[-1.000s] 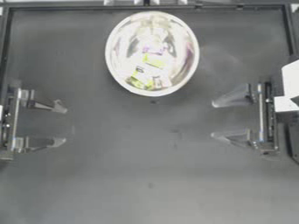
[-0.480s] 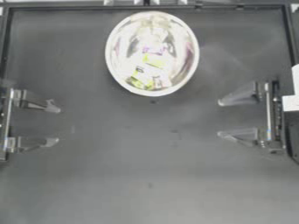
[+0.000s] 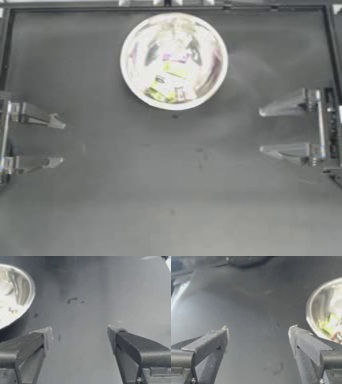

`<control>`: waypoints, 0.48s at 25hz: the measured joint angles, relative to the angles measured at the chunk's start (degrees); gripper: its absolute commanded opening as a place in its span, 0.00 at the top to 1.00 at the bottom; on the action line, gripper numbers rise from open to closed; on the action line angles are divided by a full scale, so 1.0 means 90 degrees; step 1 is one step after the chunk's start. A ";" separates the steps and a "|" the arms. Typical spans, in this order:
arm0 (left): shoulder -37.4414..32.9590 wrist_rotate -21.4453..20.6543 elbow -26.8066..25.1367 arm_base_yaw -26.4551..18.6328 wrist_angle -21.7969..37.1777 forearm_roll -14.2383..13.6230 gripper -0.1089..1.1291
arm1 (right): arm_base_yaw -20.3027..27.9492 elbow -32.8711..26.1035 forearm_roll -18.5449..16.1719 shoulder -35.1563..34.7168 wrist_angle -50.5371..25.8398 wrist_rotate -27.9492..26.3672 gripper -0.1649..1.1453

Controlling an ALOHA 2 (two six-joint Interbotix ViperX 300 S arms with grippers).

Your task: Put candies in bowl

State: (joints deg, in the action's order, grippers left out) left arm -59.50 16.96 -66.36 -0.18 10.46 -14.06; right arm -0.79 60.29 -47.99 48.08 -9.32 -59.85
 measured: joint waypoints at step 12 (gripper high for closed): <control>-0.0508 0.0000 -0.0107 -0.0039 0.0000 0.0000 0.12 | 0.0029 0.0234 -0.0010 0.0459 0.0010 0.0020 0.11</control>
State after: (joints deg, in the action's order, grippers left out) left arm -64.07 16.96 -67.32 -0.53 10.46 -14.06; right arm -0.53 62.40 -48.08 52.21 -9.23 -59.68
